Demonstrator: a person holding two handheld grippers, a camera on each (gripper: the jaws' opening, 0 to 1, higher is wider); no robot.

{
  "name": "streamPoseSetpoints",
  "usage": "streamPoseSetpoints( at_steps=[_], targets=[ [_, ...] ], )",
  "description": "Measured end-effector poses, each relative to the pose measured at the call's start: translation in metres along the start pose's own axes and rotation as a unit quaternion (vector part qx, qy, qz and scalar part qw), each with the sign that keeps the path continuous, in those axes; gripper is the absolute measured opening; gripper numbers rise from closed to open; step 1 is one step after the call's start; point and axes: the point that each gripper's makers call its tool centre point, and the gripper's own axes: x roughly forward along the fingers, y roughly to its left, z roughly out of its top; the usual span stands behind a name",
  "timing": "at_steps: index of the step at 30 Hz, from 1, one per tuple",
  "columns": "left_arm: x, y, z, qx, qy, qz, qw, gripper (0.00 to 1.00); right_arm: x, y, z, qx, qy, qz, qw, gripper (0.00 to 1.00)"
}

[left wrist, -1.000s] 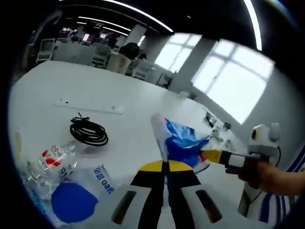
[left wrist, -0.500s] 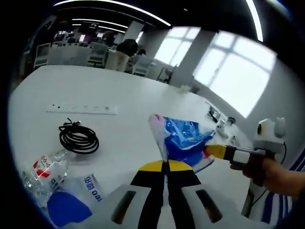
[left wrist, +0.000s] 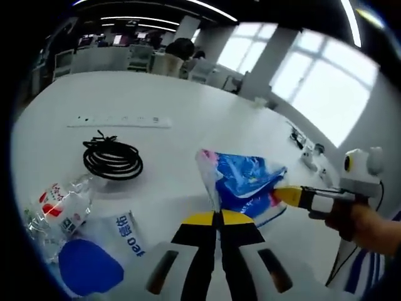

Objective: Arrange the tabletop items into an orderly group along one side of the table until the central work area is clear of visible clutter.

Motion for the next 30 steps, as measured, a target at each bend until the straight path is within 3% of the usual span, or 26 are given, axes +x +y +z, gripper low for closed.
streamPoseSetpoints(
  at_steps=[7, 19, 22, 30],
  targets=[
    [0.008, 0.017, -0.010, -0.019, 0.013, 0.017, 0.9996, 0.00, 0.008, 0.010, -0.007, -0.009, 0.015, 0.010, 0.9998, 0.00],
    [0.013, 0.032, -0.027, -0.034, 0.034, 0.034, 0.9982, 0.00, 0.022, 0.007, -0.023, 0.004, 0.036, 0.012, 0.9993, 0.00],
    [0.014, 0.039, -0.031, -0.053, 0.034, 0.036, 0.9973, 0.00, 0.027, 0.006, -0.026, 0.006, 0.038, 0.014, 0.9991, 0.00],
    [0.015, 0.040, -0.038, -0.058, 0.041, 0.040, 0.9967, 0.00, 0.031, 0.006, -0.032, 0.004, 0.046, 0.016, 0.9988, 0.00]
  ],
)
